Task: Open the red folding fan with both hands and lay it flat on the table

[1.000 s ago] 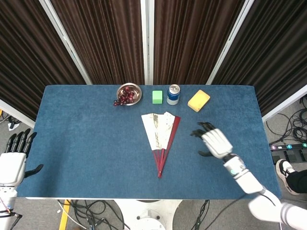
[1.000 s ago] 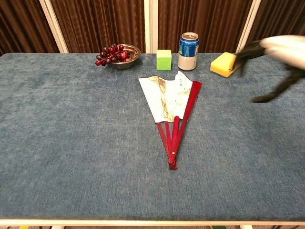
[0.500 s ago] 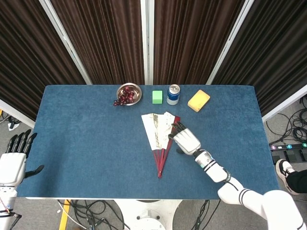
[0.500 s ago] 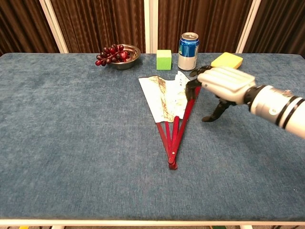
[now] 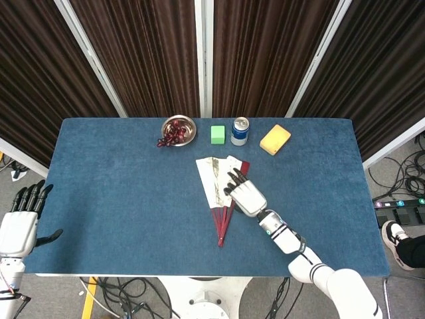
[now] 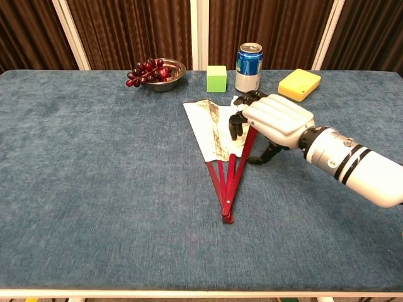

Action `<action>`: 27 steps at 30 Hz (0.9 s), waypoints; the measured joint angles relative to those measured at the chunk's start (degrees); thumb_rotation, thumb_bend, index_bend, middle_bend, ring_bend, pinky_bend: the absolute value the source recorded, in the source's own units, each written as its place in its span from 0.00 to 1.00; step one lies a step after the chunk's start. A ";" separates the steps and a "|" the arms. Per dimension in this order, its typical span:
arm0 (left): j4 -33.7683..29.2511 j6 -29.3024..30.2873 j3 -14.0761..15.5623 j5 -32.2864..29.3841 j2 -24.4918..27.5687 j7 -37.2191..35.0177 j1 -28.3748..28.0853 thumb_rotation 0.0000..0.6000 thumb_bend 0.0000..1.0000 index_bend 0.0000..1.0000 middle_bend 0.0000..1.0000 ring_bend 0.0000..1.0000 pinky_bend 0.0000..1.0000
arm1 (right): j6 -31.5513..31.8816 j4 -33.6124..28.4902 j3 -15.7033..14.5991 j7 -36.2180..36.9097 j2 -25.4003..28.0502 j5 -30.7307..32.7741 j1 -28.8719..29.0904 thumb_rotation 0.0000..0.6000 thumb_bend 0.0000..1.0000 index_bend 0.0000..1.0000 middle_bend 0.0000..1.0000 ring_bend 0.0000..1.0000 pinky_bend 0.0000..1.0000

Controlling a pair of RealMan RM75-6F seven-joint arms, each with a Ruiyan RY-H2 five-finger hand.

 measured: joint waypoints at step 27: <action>-1.56 -2.07 -2.53 3.18 1.93 -10.26 -5.02 1.00 0.00 0.09 0.08 0.01 0.10 | 14.07 6.97 -4.34 9.02 3.66 -4.64 10.71 1.00 0.74 0.73 0.58 0.33 0.15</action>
